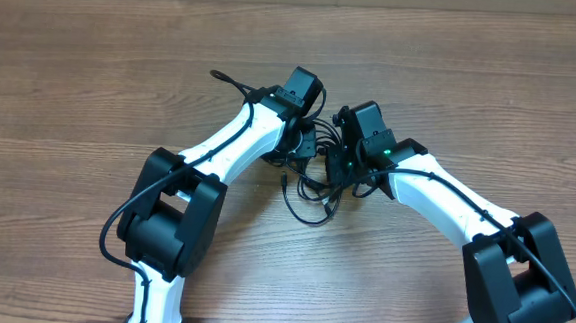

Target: Untangle cables

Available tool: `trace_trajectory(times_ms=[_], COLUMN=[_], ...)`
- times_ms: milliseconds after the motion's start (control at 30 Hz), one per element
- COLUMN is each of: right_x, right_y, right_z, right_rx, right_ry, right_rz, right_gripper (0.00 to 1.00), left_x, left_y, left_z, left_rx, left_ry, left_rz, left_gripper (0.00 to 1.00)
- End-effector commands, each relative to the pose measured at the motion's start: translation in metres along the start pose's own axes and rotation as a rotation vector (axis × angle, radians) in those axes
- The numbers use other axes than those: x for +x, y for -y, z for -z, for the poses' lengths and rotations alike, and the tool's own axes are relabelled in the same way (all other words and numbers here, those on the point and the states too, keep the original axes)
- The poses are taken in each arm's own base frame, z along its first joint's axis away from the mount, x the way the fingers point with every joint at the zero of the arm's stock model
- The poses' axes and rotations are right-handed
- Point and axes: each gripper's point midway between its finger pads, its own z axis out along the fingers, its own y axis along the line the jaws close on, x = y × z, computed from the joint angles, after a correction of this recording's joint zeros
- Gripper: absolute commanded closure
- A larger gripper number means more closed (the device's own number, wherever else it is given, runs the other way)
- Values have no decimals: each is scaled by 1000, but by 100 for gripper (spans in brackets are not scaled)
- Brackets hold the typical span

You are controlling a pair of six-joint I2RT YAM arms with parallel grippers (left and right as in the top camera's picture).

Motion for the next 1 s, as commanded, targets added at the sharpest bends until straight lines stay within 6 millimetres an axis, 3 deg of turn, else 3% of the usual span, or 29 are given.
trace_trajectory(times_ms=[0, 233, 267, 333, 467, 633, 767, 833, 967], right_x=[-10, -10, -10, -10, -10, -10, -10, -10, -10], right_y=[1, 1, 1, 1, 1, 1, 1, 1, 1], right_z=[9, 9, 9, 9, 9, 9, 9, 9, 9], right_rx=[8, 8, 8, 8, 8, 8, 8, 8, 9], right_ry=[38, 39, 39, 39, 39, 39, 38, 39, 39], right_rz=[6, 6, 6, 6, 6, 6, 6, 6, 6], right_gripper=[96, 96, 96, 96, 96, 96, 96, 96, 96], left_x=[-2, 1, 0, -1, -5, -16, -26, -34, -46], left_y=[-10, -13, -12, -5, 10, 26, 27, 22, -1], left_z=[7, -9, -9, -8, 1, 35, 78, 98, 110], left_rx=[-43, -21, -17, 14, 111, 334, 558, 667, 735], left_ry=[33, 56, 60, 56, 30, -3, -18, -18, -8], left_rz=[15, 58, 58, 52, 7, -44, -61, -56, -24], left_gripper=[80, 76, 79, 96, 96, 96, 96, 96, 96])
